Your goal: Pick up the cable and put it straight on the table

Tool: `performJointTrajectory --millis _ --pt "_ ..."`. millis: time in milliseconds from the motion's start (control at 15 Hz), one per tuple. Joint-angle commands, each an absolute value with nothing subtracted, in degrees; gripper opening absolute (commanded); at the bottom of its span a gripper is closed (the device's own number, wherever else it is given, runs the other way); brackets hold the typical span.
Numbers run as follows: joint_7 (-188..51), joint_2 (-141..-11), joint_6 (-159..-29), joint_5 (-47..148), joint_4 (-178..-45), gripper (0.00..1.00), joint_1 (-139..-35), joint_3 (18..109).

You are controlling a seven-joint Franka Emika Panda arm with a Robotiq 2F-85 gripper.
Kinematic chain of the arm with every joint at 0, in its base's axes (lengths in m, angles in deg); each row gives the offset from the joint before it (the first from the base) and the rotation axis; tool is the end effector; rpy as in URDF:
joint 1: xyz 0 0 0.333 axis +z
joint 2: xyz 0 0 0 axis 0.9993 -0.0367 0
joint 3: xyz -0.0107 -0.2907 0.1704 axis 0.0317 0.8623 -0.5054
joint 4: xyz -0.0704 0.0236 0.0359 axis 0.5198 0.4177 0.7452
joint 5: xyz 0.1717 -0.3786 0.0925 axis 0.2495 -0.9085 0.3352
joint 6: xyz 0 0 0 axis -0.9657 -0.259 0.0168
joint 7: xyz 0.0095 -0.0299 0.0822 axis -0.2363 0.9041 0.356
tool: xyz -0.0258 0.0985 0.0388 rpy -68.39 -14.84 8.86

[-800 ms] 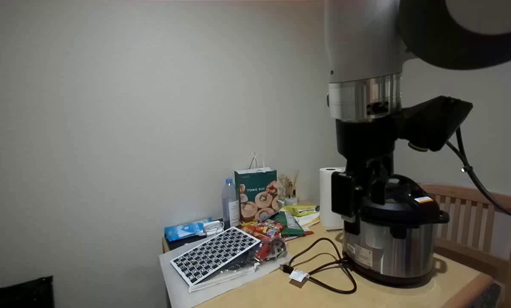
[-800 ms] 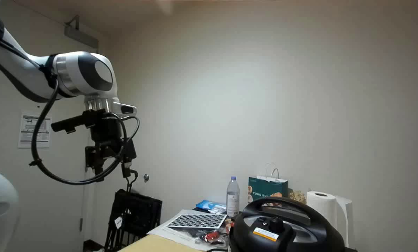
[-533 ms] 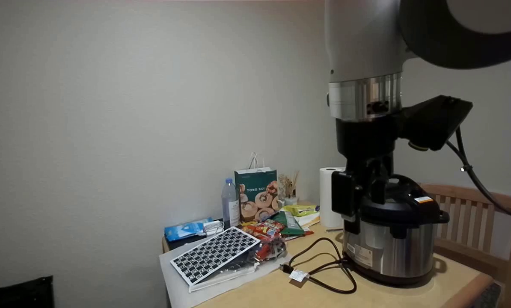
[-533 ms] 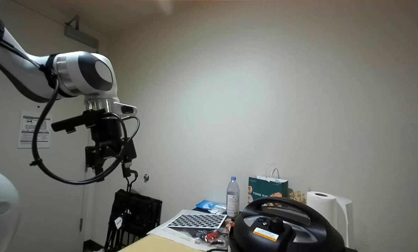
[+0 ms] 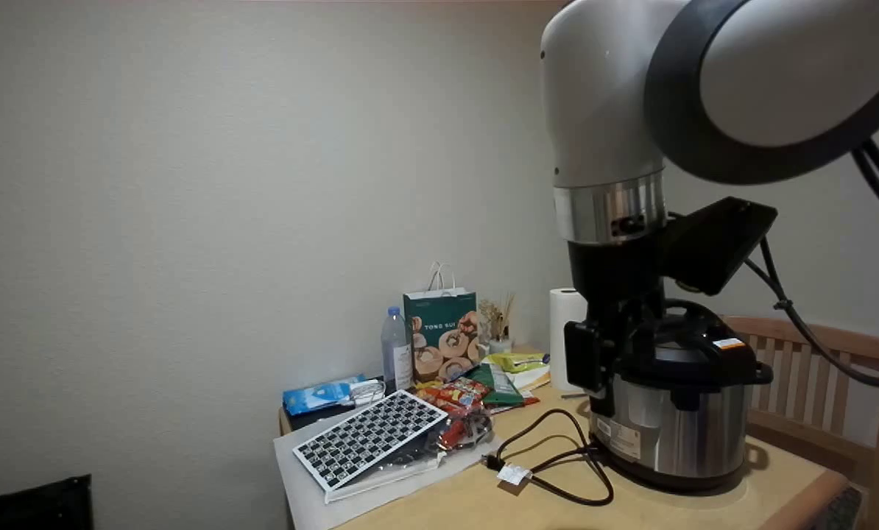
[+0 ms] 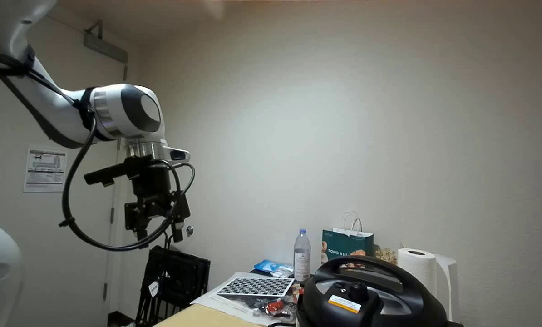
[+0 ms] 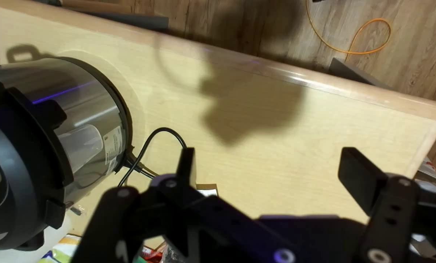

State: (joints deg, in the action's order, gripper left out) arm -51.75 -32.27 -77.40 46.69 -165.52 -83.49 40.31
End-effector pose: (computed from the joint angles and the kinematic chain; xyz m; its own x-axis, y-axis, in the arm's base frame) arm 0.3796 0.1592 0.4195 0.9970 0.0662 0.0398 0.0541 -0.9660 0.2527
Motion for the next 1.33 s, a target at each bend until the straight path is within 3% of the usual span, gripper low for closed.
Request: performJointTrajectory --millis 0,733,1267 --pt "-47.5 -39.8 -80.5 42.6 -163.7 1.0 -85.4 41.2" --pt "-41.7 -45.0 -80.4 39.5 -162.3 1.0 -84.7 43.1" --pt "-46.8 -56.6 -81.9 35.2 -153.8 1.0 -88.2 51.5"
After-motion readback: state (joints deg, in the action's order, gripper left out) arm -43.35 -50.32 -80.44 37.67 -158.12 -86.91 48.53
